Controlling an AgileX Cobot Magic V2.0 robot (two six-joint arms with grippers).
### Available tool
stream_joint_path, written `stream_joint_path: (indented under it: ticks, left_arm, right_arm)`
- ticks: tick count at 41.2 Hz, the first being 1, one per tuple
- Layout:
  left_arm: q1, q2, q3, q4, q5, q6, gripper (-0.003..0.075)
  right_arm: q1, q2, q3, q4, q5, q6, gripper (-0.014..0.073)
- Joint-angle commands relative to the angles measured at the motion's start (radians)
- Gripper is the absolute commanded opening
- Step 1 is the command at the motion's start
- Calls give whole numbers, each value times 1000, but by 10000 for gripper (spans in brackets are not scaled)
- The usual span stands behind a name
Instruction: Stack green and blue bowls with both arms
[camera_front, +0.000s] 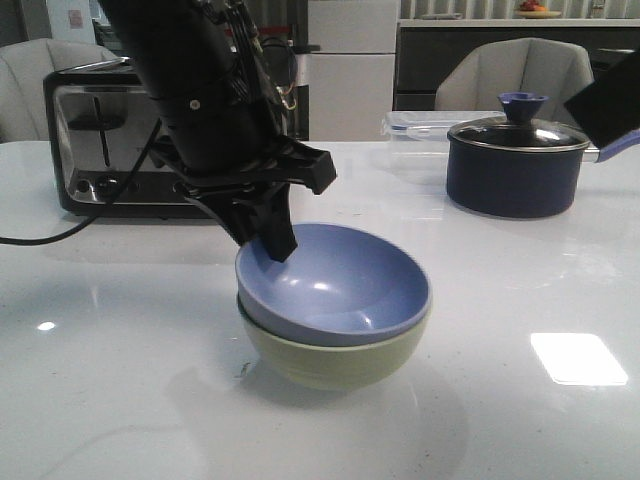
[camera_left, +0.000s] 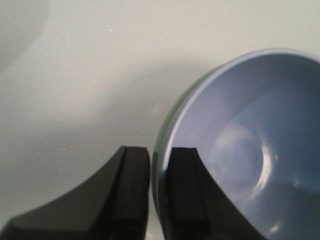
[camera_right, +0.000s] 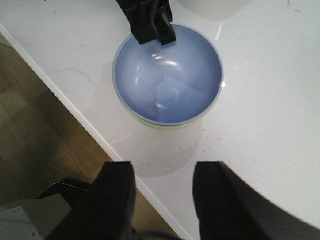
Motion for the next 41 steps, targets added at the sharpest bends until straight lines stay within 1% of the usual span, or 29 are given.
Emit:
stream_joint_path:
  ticks: [1, 3, 11, 19, 26, 41]
  left_arm:
    - [0, -54, -37, -17, -30, -3, 375]
    - [0, -58, -46, -9, -21, -3, 400]
    - [0, -140, -69, 30, 3, -3, 401]
    - [0, -298, -48, 46, 48, -3, 400]
    - [0, -477, 50, 46, 51, -3, 400]
    - [0, -903, 368, 46, 40, -3, 399]
  right_arm:
    - [1, -13, -30, 9, -56, -11, 397]
    - [1, -13, -30, 9, -56, -11, 397]
    - [1, -13, -30, 9, -56, -11, 397]
    - [1, -13, -30, 9, -56, -11, 397]
    - [1, -13, -30, 9, -56, -11, 397]
    - [1, -13, -30, 17, -50, -11, 397]
